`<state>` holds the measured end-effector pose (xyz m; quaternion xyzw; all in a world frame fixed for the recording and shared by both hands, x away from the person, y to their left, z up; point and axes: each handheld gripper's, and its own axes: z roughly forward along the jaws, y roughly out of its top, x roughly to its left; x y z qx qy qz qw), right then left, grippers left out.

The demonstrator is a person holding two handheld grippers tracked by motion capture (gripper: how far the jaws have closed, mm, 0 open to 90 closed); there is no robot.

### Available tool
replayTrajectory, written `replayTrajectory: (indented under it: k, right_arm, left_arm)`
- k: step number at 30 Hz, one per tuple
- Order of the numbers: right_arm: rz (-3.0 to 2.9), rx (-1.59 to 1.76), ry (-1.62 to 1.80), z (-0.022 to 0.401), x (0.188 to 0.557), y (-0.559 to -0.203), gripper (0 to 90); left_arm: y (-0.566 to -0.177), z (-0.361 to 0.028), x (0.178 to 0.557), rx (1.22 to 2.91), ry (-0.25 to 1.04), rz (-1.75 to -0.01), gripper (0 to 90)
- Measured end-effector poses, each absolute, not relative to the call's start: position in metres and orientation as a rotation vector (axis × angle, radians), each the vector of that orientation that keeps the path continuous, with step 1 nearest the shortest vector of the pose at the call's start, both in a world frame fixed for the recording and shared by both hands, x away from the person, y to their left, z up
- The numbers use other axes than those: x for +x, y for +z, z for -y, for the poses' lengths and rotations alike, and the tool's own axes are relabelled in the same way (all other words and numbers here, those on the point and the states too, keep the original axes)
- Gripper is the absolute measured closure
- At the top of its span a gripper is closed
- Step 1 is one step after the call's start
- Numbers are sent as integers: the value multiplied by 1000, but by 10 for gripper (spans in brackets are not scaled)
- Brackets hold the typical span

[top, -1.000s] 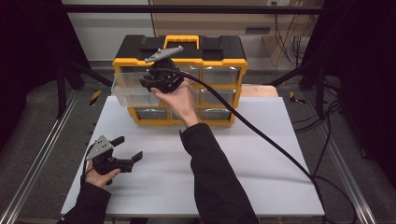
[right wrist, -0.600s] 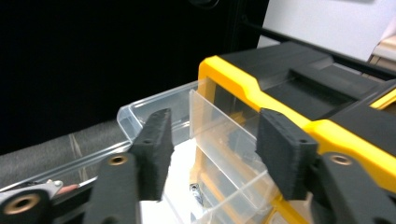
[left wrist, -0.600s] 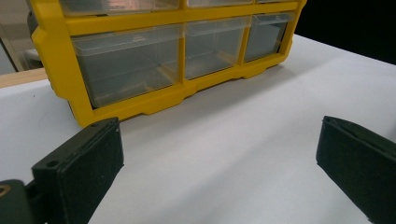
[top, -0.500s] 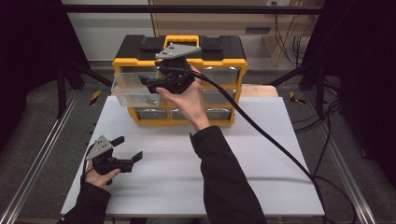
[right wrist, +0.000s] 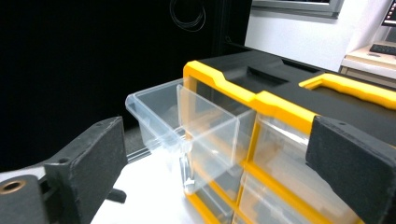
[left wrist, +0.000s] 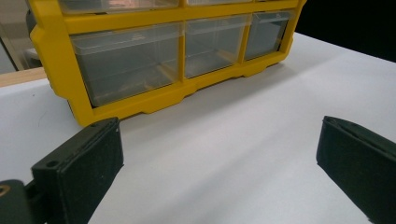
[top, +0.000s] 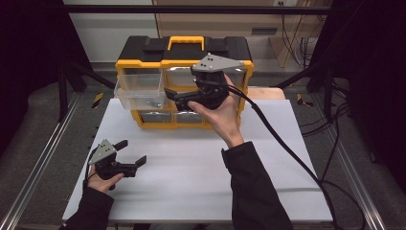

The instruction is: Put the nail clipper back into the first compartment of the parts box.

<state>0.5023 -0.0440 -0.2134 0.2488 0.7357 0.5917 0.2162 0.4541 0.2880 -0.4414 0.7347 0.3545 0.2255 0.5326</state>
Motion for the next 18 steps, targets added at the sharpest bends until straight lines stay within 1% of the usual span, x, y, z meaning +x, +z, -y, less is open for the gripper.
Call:
replayTrajectory:
  k: [9,14,15,17,18]
  right_arm:
    - [-2032,719,1625,72,487,-238,25]
    - [-2024,756,1613,95,479,-261,17]
    - [-2024,756,1613,95,479,-261,17]
    - [-2021,777,1615,107,475,-274,16]
    - [-2021,777,1615,107,475,-274,16]
  left_arm:
    - [-442,-287,454,1759,540,-842,3]
    - [-442,-287,454,1762,539,-843,3]
    - [-442,-287,454,1763,539,-843,3]
    - [-442,-286,454,1764,539,-844,3]
    - [-442,-286,454,1764,539,-844,3]
